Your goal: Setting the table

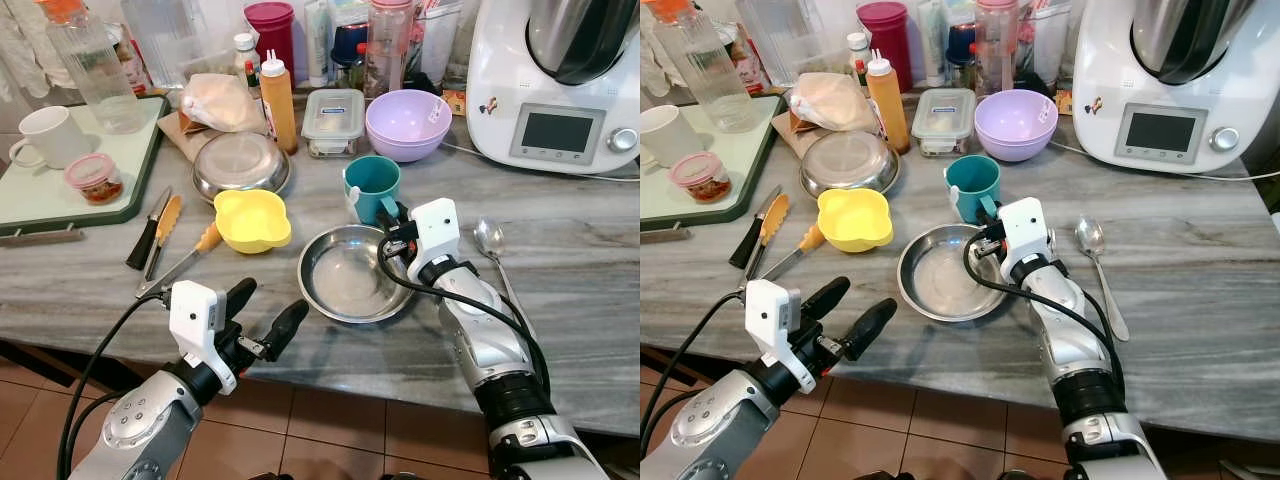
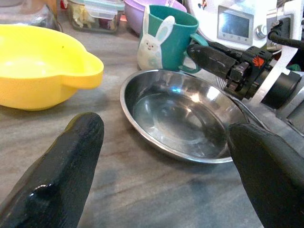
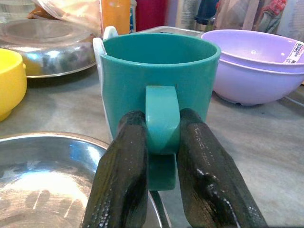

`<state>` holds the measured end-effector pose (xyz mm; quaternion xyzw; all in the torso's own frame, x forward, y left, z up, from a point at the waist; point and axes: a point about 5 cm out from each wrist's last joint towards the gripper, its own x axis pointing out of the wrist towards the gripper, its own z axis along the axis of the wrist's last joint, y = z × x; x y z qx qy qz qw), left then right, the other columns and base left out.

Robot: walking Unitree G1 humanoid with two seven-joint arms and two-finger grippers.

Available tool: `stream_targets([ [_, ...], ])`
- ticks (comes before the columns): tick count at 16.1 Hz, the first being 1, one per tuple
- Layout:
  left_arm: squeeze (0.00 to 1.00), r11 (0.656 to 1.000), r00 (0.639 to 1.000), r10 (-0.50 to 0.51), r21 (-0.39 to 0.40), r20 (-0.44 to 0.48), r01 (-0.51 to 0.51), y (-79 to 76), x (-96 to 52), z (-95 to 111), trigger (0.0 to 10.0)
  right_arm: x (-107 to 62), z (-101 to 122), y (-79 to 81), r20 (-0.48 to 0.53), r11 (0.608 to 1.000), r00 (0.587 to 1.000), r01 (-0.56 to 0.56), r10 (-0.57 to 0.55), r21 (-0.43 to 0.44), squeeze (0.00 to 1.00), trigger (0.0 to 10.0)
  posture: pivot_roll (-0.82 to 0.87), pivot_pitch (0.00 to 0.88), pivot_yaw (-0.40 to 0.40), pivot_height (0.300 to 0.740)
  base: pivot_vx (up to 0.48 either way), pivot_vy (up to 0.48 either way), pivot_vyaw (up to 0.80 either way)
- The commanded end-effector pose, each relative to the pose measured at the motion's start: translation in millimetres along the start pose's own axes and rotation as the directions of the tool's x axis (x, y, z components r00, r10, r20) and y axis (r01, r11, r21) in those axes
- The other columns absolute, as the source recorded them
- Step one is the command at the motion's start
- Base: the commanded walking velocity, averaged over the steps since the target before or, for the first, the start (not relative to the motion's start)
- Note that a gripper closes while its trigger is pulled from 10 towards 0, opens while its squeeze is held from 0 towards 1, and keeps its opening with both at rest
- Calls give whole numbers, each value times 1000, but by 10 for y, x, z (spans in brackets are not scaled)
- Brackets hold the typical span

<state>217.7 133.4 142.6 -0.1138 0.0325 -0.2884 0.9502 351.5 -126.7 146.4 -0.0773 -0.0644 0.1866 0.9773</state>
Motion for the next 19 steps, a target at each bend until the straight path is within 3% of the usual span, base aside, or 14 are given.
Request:
stream_targets([
  [1,0,1000,1000,-4,6,-2,4,6,4,-6,10000,-11,14,14,5,1000,1000,9,-9,1,1000,10000,-72,118,83,740,0,0,0],
  [3,55,1000,1000,-4,1,2,4,3,14,-6,10000,-18,7,13,2,1000,1000,11,-11,-1,1000,10000,-74,117,82,740,0,0,0],
  [4,384,1000,1000,-5,1,3,5,-1,23,-10,10000,-27,-1,3,-3,1000,1000,15,-15,-5,1000,10000,-77,117,83,740,0,0,0],
  [5,831,1000,1000,-6,-3,7,7,-3,27,-9,10000,-31,-5,-2,-5,1000,1000,17,-17,-6,1000,10000,-77,117,83,740,0,0,0],
  [6,1000,1000,1000,-1,-3,17,1,1,34,-2,10000,-32,-6,-4,-6,1000,1000,18,-18,-9,1000,10000,-80,118,83,740,0,0,0],
  [8,1000,1000,1000,4,-5,24,-4,2,42,4,10000,-33,-4,-3,-6,1000,1000,18,-18,-12,1000,10000,-80,118,83,740,0,0,0],
  [9,1000,1000,1000,2,-10,31,-1,-3,41,10,3333,-34,-4,-2,-7,1000,1000,18,-18,-13,1000,10000,-80,118,83,740,0,0,0],
  [10,27,1000,999,-10,-20,45,10,-15,38,25,0,-32,-4,0,-7,1000,1000,18,-18,-13,1000,10000,-80,119,85,740,0,0,0],
  [15,0,1000,999,-16,-19,49,17,-19,42,23,0,-42,-13,11,-9,1000,1000,15,-15,-14,1000,10000,-83,122,88,740,0,0,0],
  [16,0,1000,1000,-9,-11,28,10,-17,48,-1,10000,-45,-14,17,-9,1000,1000,13,-13,-15,1000,10000,-83,122,88,740,0,0,0],
  [17,0,1000,1000,-1,-12,29,1,-7,52,-6,10000,-46,-14,18,-9,1000,1000,12,-12,-15,1000,10000,-83,122,88,740,0,0,0],
  [18,0,999,999,-13,-32,52,15,-13,53,15,0,-48,-19,16,-11,1000,1000,13,-13,-15,1000,10000,-83,122,88,740,0,0,0],
  [19,0,999,998,-28,-34,54,30,-25,52,22,0,-54,-23,16,-12,1000,1000,14,-15,-15,1000,10000,-87,124,89,740,0,0,0],
])
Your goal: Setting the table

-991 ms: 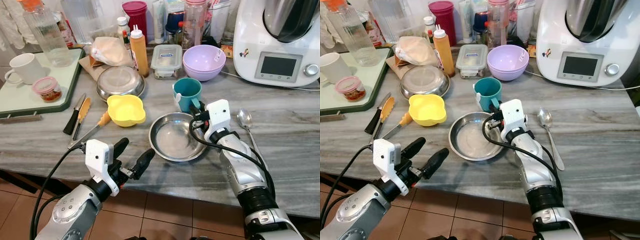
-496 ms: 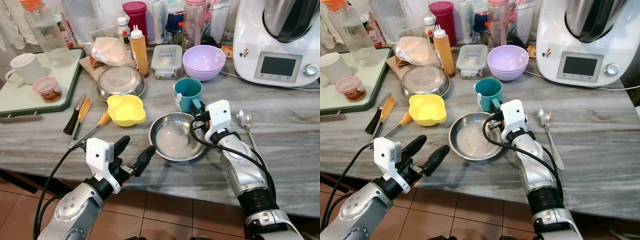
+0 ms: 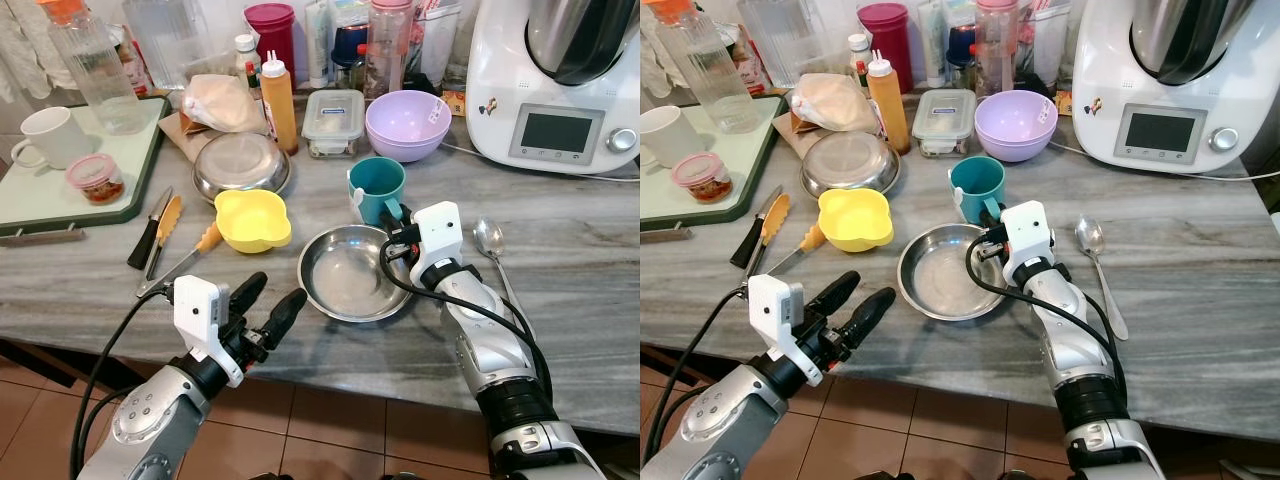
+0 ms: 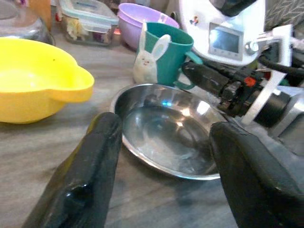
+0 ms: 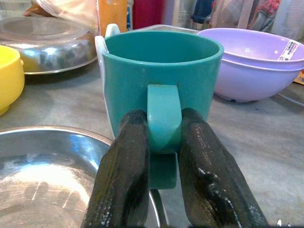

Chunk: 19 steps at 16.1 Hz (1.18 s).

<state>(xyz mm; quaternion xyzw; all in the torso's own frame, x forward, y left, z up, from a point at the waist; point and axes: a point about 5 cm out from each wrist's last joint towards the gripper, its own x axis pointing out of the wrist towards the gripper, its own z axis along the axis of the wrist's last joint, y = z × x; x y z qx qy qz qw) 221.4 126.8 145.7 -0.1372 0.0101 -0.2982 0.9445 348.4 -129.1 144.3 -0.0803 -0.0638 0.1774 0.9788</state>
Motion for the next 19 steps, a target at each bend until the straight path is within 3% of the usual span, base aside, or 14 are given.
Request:
stream_targets([
  [1,0,1000,1000,-4,2,-1,4,7,-14,1,0,-17,-6,22,-10,1000,1000,-2,2,-8,1000,10000,-87,124,89,740,0,0,0],
  [4,0,1000,1000,-11,13,-14,11,-6,0,-11,0,-20,-19,21,-14,1000,1000,-1,1,-10,1000,10000,-87,124,91,740,0,0,0],
  [5,0,1000,999,5,28,-46,-3,7,7,-39,10000,-20,-19,25,-13,1000,1000,-6,6,-13,541,10000,-87,124,93,740,0,0,0],
  [6,0,999,998,12,32,-60,-10,14,7,-53,10000,-22,-19,28,-13,1000,1000,-9,9,-17,541,10000,-87,124,93,740,0,0,0],
  [7,0,1000,999,6,22,-42,-5,8,8,-42,10000,-20,-17,24,-10,1000,1000,-4,4,-9,0,10000,-86,124,94,740,0,0,0],
  [8,1000,1000,999,14,15,-33,-14,14,5,-33,10000,-14,5,21,7,1000,1000,-7,7,10,1000,10000,-84,126,96,740,0,0,0],
  [13,1000,1000,999,16,11,-32,-15,-1,-2,-27,10000,18,42,-29,8,999,999,47,-47,-7,1000,10000,-79,128,101,740,0,0,0],
  [14,1000,1000,999,22,21,-39,-22,-2,0,-36,10000,11,61,-33,21,998,998,57,-57,-14,110,10000,-79,128,101,740,0,0,0],
  [15,1000,999,999,30,27,-41,-28,1,4,-40,10000,3,102,-55,49,997,996,78,-77,-11,0,10000,-79,128,100,740,0,0,0],
  [16,1000,999,999,30,25,-37,-29,2,8,-39,10000,0,115,-65,57,997,995,81,-80,-13,0,10000,-79,128,100,740,0,0,0],
  [17,1000,999,999,39,24,-31,-39,11,13,-38,10000,-2,113,-73,56,996,995,83,-83,-10,0,431,-79,128,100,740,0,0,0],
  [19,1000,997,997,75,30,-13,-75,52,34,-31,10000,-6,102,-84,47,996,995,84,-84,-8,0,0,-87,127,98,740,0,0,0],
])
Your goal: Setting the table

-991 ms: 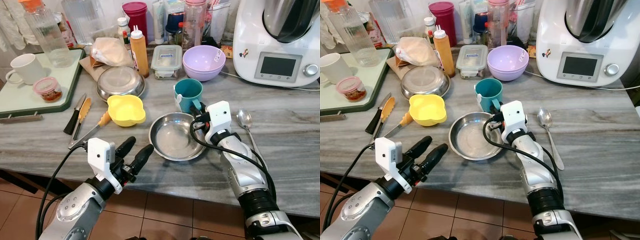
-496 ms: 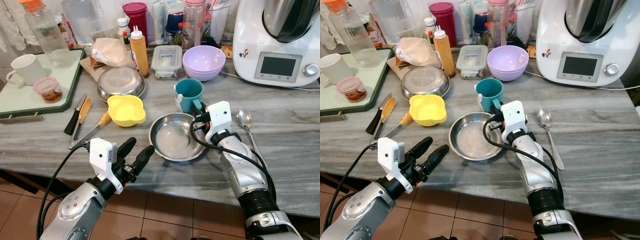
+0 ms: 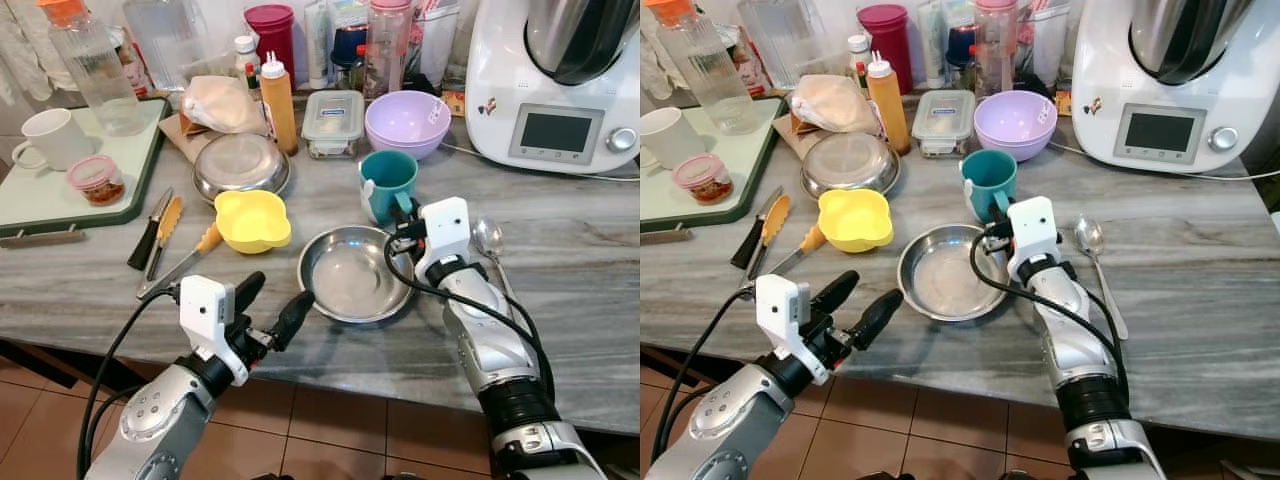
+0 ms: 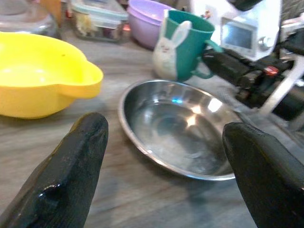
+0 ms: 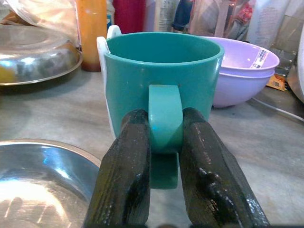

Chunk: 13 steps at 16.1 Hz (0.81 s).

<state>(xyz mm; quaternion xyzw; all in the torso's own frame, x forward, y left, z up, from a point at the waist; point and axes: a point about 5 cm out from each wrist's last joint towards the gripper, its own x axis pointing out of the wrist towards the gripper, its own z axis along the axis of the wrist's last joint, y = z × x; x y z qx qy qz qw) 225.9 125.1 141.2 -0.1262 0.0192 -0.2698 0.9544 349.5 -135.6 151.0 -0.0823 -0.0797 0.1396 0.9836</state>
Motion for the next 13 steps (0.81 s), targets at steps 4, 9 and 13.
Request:
stream_targets([
  [4,1000,996,996,86,34,31,-88,112,36,32,10000,31,109,-71,41,1000,999,6,-6,-10,0,0,-99,123,91,740,0,0,0],
  [9,1000,991,991,125,52,39,-126,103,80,-17,10000,2,14,61,9,996,998,-69,68,59,90,5333,-102,111,81,740,0,0,0],
  [13,0,991,992,119,63,30,-121,107,91,-31,10000,9,-52,83,-35,995,996,-81,83,63,1000,10000,-100,105,78,740,0,0,0],
])
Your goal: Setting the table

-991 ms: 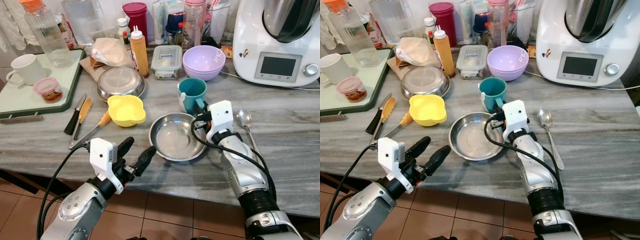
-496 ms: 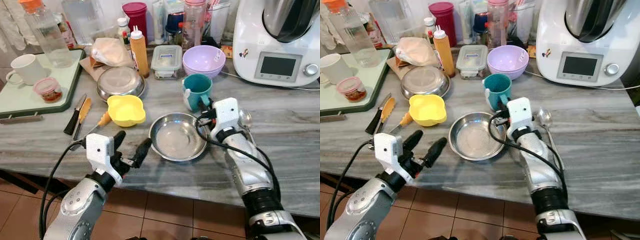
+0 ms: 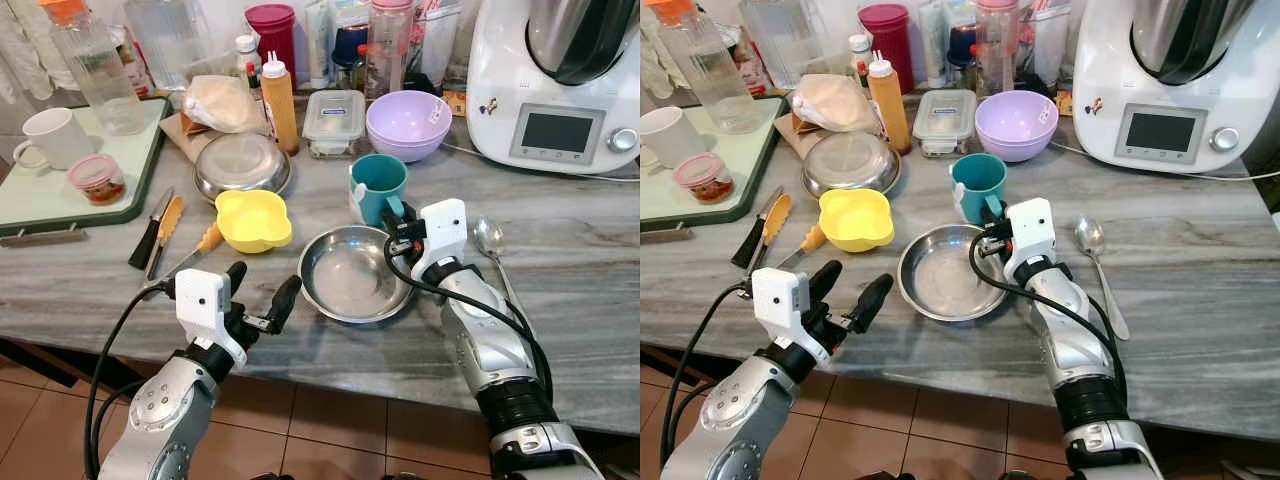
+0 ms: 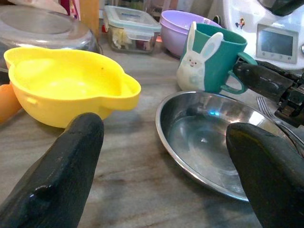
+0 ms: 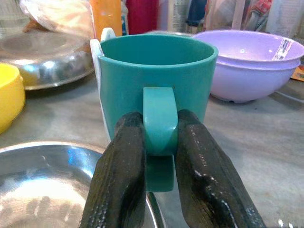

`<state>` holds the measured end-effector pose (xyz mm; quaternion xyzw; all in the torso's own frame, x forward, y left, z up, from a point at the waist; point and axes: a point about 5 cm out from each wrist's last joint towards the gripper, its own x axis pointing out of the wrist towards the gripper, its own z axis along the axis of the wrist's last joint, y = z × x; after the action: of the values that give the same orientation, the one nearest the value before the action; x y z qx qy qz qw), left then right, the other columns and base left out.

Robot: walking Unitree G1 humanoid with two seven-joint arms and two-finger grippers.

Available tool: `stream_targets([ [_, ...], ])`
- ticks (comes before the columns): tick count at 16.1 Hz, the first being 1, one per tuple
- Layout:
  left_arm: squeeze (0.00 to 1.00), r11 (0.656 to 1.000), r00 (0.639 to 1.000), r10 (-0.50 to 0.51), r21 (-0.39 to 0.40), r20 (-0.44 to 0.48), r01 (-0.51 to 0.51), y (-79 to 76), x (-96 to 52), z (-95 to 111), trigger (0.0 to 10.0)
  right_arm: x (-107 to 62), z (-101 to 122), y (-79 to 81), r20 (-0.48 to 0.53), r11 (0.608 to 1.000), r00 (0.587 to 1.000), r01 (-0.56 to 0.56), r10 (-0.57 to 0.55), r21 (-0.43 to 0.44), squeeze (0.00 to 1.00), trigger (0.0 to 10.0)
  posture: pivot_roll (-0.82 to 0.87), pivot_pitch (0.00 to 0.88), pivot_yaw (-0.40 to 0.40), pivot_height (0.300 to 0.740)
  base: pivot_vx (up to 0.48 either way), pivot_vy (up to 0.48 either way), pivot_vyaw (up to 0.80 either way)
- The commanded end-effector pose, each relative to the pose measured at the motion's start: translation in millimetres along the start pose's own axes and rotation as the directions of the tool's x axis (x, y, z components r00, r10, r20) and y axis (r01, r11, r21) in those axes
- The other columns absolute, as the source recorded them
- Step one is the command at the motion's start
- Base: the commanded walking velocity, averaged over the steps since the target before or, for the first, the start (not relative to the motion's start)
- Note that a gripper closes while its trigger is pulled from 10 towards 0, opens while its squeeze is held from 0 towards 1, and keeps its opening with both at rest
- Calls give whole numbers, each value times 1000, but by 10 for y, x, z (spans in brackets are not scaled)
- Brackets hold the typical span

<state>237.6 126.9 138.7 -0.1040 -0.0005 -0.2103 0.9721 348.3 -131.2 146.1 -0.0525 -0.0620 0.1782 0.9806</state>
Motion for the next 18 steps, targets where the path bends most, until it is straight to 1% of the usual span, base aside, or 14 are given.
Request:
stream_targets([
  [1,0,1000,1000,-3,9,-17,4,20,4,-31,10000,19,-37,22,-37,1000,999,-6,6,-17,1000,10000,-100,105,78,740,0,0,0],
  [2,0,1000,1000,-8,7,-16,9,8,7,-38,10000,12,-68,5,-54,1000,999,5,-6,-17,702,10000,-101,103,77,740,0,0,0],
  [3,0,1000,1000,-12,4,-15,12,-1,11,-44,10000,5,-73,2,-53,1000,999,4,-5,-15,169,10000,-102,101,78,740,0,0,0],
  [4,0,1000,1000,-27,-1,-7,27,-13,18,-41,10000,1,-71,-1,-52,1000,999,5,-6,-13,0,10000,-105,99,77,740,0,0,0],
  [5,0,999,999,-36,-2,-5,36,-20,23,-39,10000,-1,-69,-2,-49,1000,999,4,-5,-10,0,10000,-106,98,77,740,0,0,0],
  [6,0,999,999,-44,-4,-5,44,-24,30,-40,10000,-4,-62,-3,-42,1000,999,3,-3,-3,0,0,-107,97,77,740,0,0,0],
  [8,0,999,999,-52,-4,-8,52,-31,58,-50,10000,-8,-58,-9,-39,1000,999,5,-6,-30,0,0,-114,91,77,740,0,0,0],
  [10,0,999,999,-51,-5,-5,51,-36,85,-59,10000,-9,-67,-9,-43,999,999,12,-13,-35,0,1255,-114,91,77,740,0,0,0],
  [11,0,999,999,-50,-5,-1,50,-34,95,-56,10000,-12,-58,-8,-33,999,999,24,-25,-46,0,10000,-114,91,77,740,0,0,0],
  [12,0,999,999,-49,-6,0,49,-32,101,-58,10000,-13,-50,9,-23,999,1000,17,-18,-43,0,10000,-118,80,81,740,0,0,0],
  [13,0,999,999,-50,-6,-1,50,-28,104,-63,10000,-15,-45,26,-16,999,1000,14,-15,-43,0,0,-118,80,81,740,0,0,0],
  [16,0,999,999,-53,-7,-4,53,-24,117,-73,10000,-16,-40,26,-8,998,999,35,-35,-56,0,0,-118,80,81,740,0,0,0],
  [17,0,999,999,-52,-4,2,52,-28,128,-71,10000,-4,42,0,30,996,997,67,-65,-62,0,10000,-122,76,83,740,0,0,0],
  [18,0,999,999,-47,3,11,46,-27,135,-63,10000,12,70,-1,28,995,998,60,-58,-75,0,10000,-122,76,83,740,0,0,0],
])
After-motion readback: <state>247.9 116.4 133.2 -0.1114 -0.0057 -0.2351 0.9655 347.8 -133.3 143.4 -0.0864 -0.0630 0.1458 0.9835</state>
